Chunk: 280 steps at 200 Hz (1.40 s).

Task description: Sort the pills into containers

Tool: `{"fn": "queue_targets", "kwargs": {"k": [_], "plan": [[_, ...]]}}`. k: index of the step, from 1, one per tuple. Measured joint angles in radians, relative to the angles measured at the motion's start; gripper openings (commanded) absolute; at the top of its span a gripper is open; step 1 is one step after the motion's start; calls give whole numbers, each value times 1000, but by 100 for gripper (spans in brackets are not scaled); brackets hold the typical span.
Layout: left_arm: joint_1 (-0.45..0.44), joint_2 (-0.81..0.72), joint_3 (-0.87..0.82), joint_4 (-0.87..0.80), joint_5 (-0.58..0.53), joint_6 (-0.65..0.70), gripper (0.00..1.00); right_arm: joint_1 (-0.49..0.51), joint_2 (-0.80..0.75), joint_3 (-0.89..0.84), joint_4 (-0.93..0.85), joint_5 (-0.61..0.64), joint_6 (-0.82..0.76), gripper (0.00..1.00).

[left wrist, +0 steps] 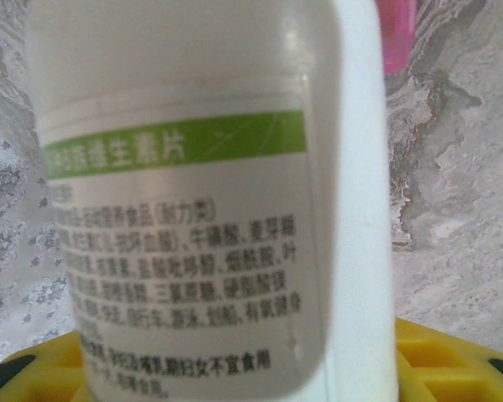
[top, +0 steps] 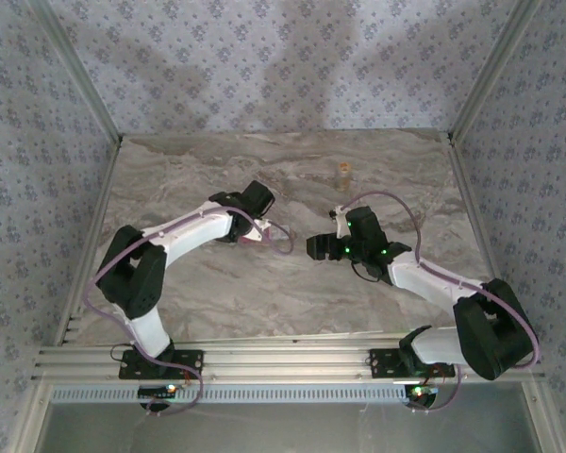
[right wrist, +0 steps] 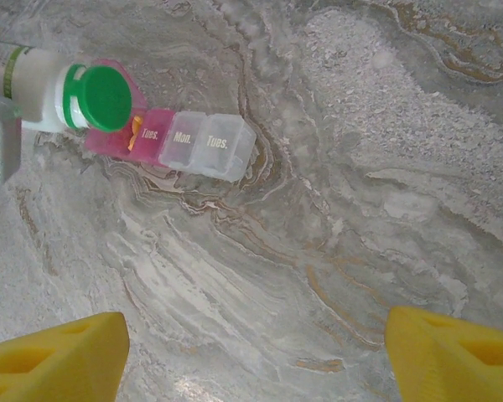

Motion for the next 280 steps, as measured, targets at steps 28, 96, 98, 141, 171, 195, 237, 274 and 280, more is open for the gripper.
{"fn": "queue_targets", "kwargs": {"k": [28,96,98,141,171,195,237,274,280], "plan": [[10,-51,-39,26,52,-56,0,0,8,3,-4,-6,0,82],[43,-299,-261,189,245,-257,0,3,32,15,-10,-17,0,82],[43,-309,-270,197,252,-264,0,3,33,15,-10,-17,-1,82],[53,-586,-468,375,456,-432,0,5,53,18,-8,-26,-12,82],[66,-895,-632,623,658,-598,0,8,47,22,-9,-72,-27,80],[63,-1028,-757,921,764,-764,0,27,-23,52,-39,-105,-34,79],[-59,-903,-819,1250,794,-924,0,159,-276,185,-55,-90,-76,77],[-108,-787,-816,1334,827,-957,0,227,-344,312,-98,-55,-95,72],[-113,-775,-816,1347,832,-959,0,231,-338,324,-107,-50,-94,72]]}}
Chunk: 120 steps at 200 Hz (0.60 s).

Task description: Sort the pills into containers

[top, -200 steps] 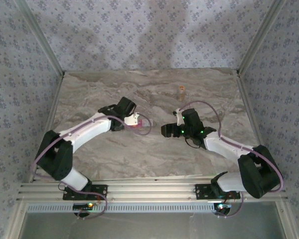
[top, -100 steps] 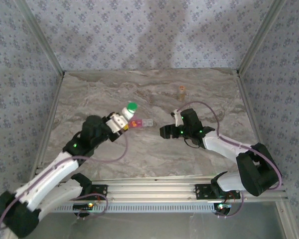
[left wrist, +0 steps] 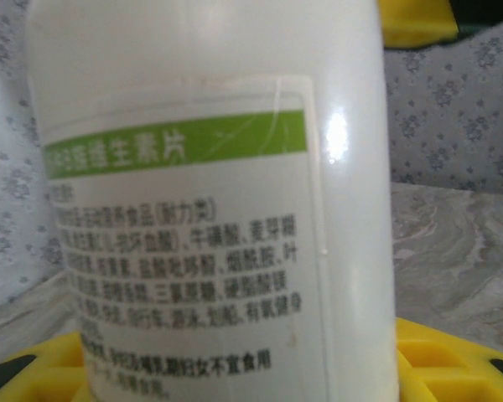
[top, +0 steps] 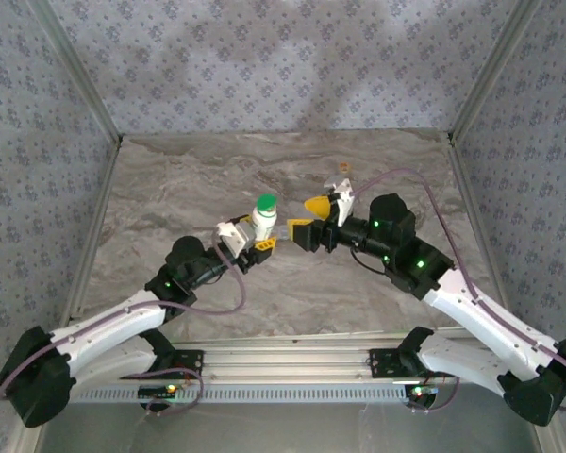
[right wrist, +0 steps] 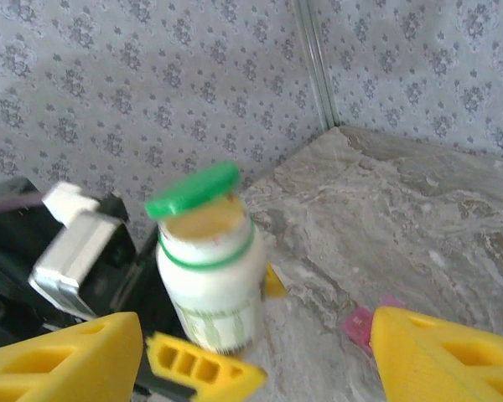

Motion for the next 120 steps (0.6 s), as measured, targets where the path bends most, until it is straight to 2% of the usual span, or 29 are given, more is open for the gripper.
{"fn": "queue_targets", "kwargs": {"k": [84,120], "plan": [[-71,94,5,87,27,-17,0,63,132,34,-72,-11,29,68],[-103,103,5,89,23,-16,0,81,161,35,-75,-28,42,55]]}}
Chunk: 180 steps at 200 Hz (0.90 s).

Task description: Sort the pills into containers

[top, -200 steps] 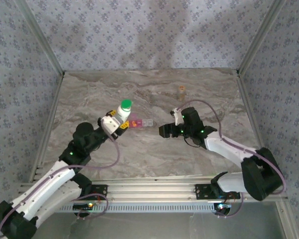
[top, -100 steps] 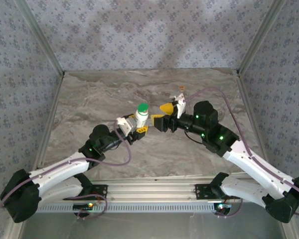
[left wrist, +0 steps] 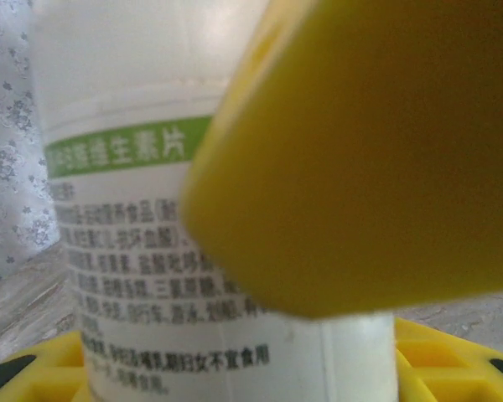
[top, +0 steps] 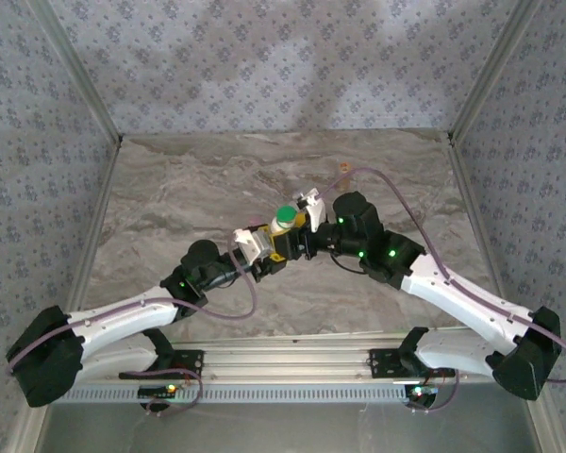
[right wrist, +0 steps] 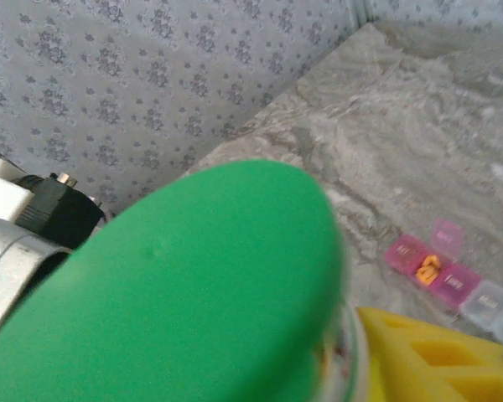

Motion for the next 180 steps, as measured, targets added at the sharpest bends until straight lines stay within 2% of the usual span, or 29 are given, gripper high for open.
{"fn": "queue_targets", "kwargs": {"k": [41,76,86,92,94,96,97,100,146,180], "plan": [[-15,0,-1,0,-26,-7,0,2,0,0,-3,2,-3,34],[-24,-5,-3,-3,-45,-6,24,3,-6,-3,-3,3,-3,24],[-29,-13,-8,-3,-51,-3,41,5,-11,-7,-2,3,0,22],[-32,-18,-11,-3,-53,-3,56,7,-14,-10,0,4,2,21],[-33,-19,-12,-3,-56,-2,68,8,-15,-11,0,4,3,21],[-34,-22,-14,-3,-56,-2,87,8,-16,-12,1,4,4,20],[-34,-23,-14,-3,-56,-2,93,8,-16,-12,1,3,5,20],[-35,-25,-17,-3,-58,3,98,9,-17,-14,2,3,8,20],[-42,-125,-41,-18,-92,50,99,-43,-18,-20,0,100,42,20],[-42,-271,-60,-113,-194,64,99,-58,39,12,-16,216,-26,20]]}}
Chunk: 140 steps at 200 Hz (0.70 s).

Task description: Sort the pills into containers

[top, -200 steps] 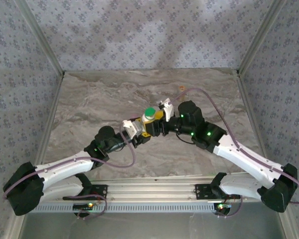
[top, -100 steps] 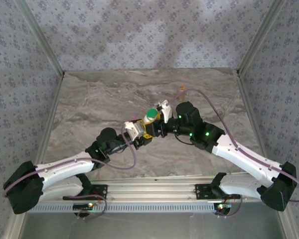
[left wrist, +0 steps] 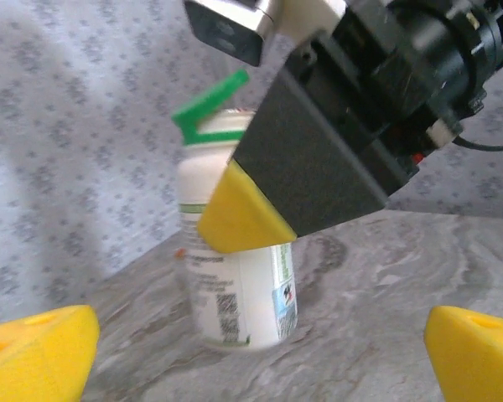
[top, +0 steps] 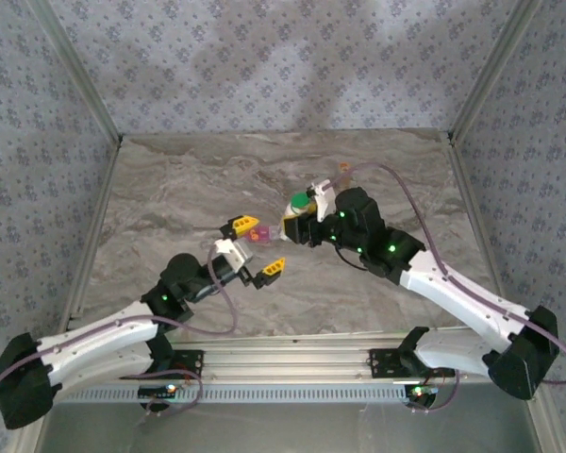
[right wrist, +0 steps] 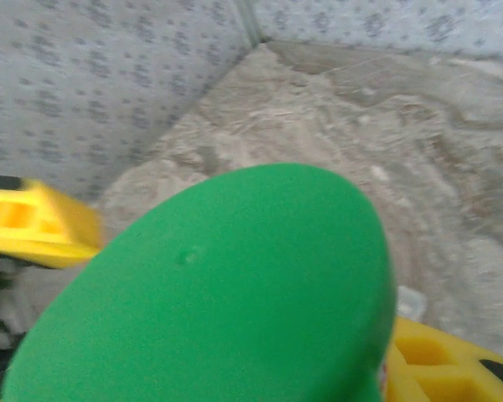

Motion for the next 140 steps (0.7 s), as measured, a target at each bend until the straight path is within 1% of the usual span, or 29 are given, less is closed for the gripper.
{"fn": "queue_targets", "kwargs": {"k": [19,34,52,75,93,114,140], "plan": [[0,-106,-1,-94,-116,-11,99,-16,84,42,9,87,-76,20],[0,-196,0,-187,-223,-35,99,-50,168,74,31,125,-122,20],[1,-276,20,-338,-368,-84,99,-108,286,117,63,136,-153,19],[12,-337,66,-516,-518,-145,99,-180,451,190,101,134,-174,19],[17,-376,76,-624,-629,-237,99,-223,573,253,134,128,-185,18],[17,-401,74,-717,-697,-330,99,-249,696,323,164,124,-193,18],[17,-412,35,-754,-719,-369,99,-266,834,418,179,118,-193,19]]}}
